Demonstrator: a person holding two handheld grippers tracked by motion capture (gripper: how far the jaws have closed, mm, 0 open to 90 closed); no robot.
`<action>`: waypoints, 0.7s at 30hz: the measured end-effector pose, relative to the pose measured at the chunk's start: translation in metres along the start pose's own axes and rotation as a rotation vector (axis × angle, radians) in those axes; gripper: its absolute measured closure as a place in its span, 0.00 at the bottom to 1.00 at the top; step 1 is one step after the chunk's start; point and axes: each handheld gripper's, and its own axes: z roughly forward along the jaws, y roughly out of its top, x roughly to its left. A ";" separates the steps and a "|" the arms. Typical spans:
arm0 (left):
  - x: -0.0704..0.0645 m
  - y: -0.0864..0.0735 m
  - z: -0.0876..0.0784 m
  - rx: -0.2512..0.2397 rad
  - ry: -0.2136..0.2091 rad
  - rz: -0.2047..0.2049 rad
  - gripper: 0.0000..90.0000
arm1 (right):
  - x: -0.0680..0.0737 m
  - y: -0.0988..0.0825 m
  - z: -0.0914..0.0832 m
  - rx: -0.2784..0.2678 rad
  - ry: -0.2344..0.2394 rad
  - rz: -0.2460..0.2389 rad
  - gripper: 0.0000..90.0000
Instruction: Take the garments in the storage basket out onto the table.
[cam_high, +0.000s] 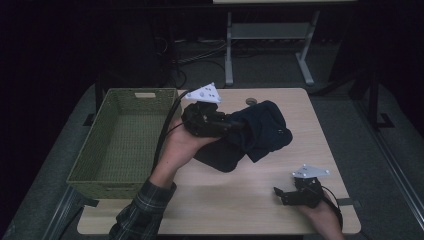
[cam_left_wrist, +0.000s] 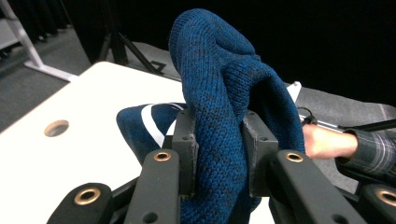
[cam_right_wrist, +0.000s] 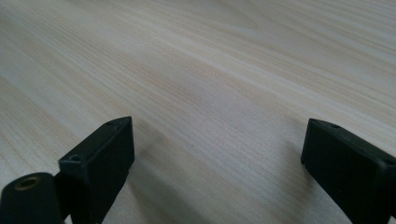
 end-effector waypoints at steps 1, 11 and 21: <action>0.000 0.000 0.000 0.000 0.000 0.000 0.78 | 0.000 0.000 0.000 0.000 0.000 0.000 0.10; 0.004 -0.036 0.029 0.047 -0.058 -0.072 0.78 | 0.000 0.000 0.000 0.000 0.000 0.000 0.10; 0.024 -0.072 0.060 0.108 -0.064 -0.160 0.78 | 0.000 0.000 0.000 -0.001 0.002 0.000 0.10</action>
